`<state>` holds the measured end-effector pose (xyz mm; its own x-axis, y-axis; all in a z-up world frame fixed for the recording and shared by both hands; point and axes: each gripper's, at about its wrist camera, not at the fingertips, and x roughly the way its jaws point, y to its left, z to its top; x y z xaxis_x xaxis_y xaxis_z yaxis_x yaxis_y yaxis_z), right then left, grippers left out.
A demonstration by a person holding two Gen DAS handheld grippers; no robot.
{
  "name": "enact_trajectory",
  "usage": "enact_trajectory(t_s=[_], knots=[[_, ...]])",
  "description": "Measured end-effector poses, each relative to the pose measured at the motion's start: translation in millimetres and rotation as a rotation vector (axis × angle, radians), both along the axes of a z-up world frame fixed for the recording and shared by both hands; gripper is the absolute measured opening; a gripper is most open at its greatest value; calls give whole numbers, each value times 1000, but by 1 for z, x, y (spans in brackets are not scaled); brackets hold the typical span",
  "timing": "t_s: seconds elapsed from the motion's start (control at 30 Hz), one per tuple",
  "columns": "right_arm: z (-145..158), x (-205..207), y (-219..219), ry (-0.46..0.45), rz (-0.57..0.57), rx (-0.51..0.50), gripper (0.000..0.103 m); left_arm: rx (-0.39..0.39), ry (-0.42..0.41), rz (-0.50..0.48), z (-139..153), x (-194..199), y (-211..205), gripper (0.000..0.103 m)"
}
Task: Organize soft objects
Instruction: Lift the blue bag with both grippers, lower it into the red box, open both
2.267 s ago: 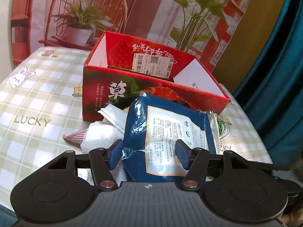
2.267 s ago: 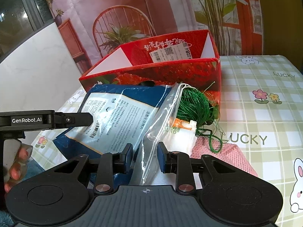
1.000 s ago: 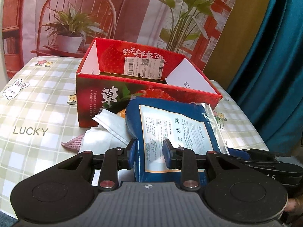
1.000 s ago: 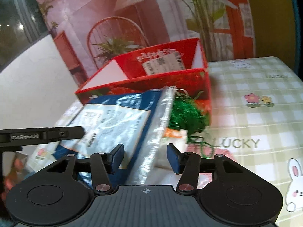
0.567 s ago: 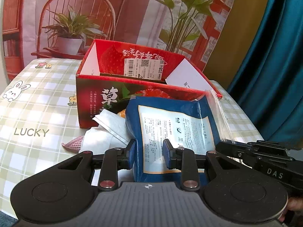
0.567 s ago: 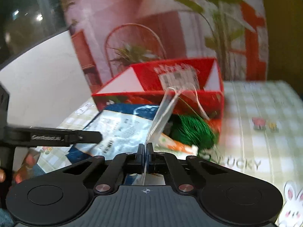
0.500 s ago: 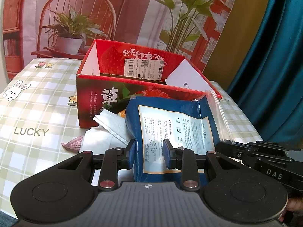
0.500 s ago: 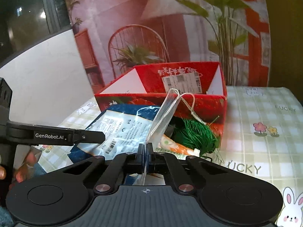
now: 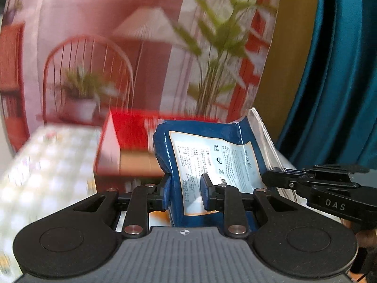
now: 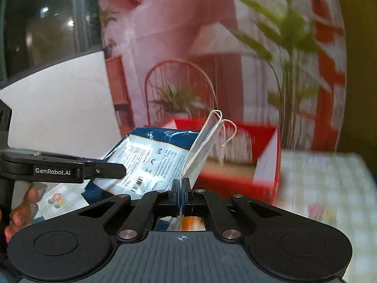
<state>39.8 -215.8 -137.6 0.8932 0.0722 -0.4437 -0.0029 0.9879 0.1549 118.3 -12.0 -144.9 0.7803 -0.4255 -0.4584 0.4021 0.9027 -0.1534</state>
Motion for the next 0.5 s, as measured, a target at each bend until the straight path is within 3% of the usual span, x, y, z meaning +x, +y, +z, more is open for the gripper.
enact_trajectory(t_s=[0.27, 0.4, 0.5], knots=[[24, 74, -16, -49, 0, -95, 1, 59, -130, 20, 29, 61, -35, 28], [13, 110, -31, -34, -28, -139, 1, 113, -97, 22, 22, 100, -53, 28], [-2, 134, -44, -2, -50, -144, 1, 117, -26, 16, 9, 126, -57, 28]])
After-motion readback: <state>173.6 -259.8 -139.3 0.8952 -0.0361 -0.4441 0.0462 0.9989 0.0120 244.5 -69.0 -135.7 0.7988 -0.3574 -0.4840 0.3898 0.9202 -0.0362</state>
